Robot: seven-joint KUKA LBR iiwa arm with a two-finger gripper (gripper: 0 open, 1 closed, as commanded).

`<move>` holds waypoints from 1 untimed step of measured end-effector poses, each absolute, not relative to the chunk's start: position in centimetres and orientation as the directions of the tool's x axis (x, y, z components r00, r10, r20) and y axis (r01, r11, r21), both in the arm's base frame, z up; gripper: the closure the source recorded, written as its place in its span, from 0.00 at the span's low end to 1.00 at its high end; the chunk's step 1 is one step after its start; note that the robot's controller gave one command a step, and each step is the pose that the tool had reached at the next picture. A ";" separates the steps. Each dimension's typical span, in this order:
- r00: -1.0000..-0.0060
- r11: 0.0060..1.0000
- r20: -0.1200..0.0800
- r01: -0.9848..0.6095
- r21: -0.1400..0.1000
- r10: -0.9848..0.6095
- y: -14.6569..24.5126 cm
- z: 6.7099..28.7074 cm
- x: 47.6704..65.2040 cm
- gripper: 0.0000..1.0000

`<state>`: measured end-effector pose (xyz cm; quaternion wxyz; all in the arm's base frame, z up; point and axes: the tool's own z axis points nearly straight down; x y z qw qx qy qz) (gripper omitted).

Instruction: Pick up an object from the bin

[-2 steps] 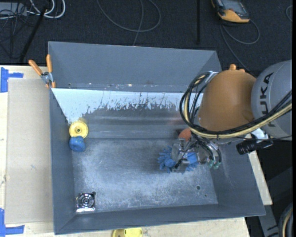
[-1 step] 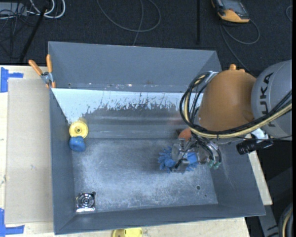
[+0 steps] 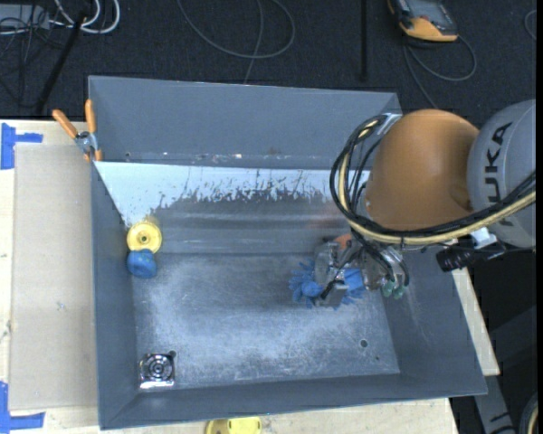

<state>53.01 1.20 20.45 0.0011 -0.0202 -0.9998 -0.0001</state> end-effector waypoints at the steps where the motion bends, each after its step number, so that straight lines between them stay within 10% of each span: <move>1: -1.000 1.000 -0.001 0.021 0.000 0.021 0.5 33.6 52.2 1.00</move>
Offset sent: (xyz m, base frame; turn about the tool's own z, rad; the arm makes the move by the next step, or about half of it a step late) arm 0.0000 0.0000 0.0000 0.0000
